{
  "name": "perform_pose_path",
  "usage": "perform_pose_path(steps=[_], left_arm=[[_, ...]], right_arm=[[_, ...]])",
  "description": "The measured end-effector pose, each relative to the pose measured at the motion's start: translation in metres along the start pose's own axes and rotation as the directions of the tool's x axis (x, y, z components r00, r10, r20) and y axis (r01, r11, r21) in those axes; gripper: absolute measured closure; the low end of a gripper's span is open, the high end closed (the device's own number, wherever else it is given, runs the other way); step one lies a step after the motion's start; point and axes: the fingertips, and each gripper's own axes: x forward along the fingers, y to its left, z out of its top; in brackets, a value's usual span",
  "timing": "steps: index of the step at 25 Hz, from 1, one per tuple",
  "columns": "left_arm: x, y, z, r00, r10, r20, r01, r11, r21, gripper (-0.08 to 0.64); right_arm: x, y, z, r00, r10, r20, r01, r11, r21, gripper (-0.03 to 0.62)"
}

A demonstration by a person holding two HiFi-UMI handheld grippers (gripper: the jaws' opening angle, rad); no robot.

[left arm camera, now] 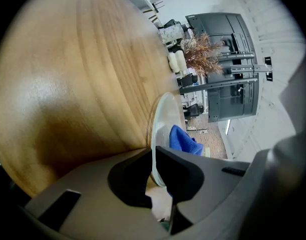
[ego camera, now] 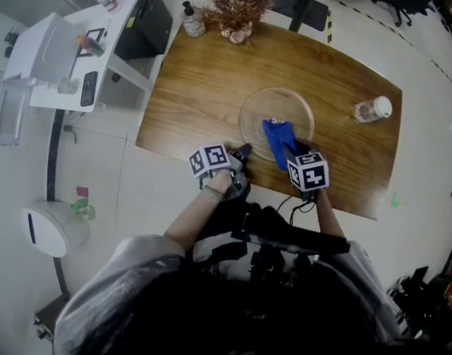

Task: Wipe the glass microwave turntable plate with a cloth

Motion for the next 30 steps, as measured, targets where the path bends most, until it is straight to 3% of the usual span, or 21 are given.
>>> perform_pose_path(steps=[5, 20, 26, 30], left_arm=[[0.000, 0.001, 0.001, 1.000, -0.001, -0.004, 0.001, 1.000, 0.005, 0.543], [0.000, 0.001, -0.001, 1.000, -0.004, -0.024, 0.005, 1.000, 0.023, 0.543], [0.000, 0.001, -0.001, 1.000, -0.007, -0.003, 0.007, 1.000, 0.019, 0.541], [-0.001, 0.000, -0.002, 1.000, -0.012, 0.016, 0.012, 1.000, 0.028, 0.540]], right_arm=[[0.001, -0.042, -0.006, 0.998, -0.056, -0.016, 0.057, 0.998, 0.030, 0.469], [-0.003, -0.101, 0.001, 0.986, -0.163, -0.022, 0.164, 0.984, 0.065, 0.469], [-0.006, -0.095, 0.000, 0.979, -0.202, 0.016, 0.200, 0.975, 0.100, 0.469], [-0.025, -0.084, 0.000, 0.974, -0.202, 0.102, 0.168, 0.947, 0.273, 0.469]])
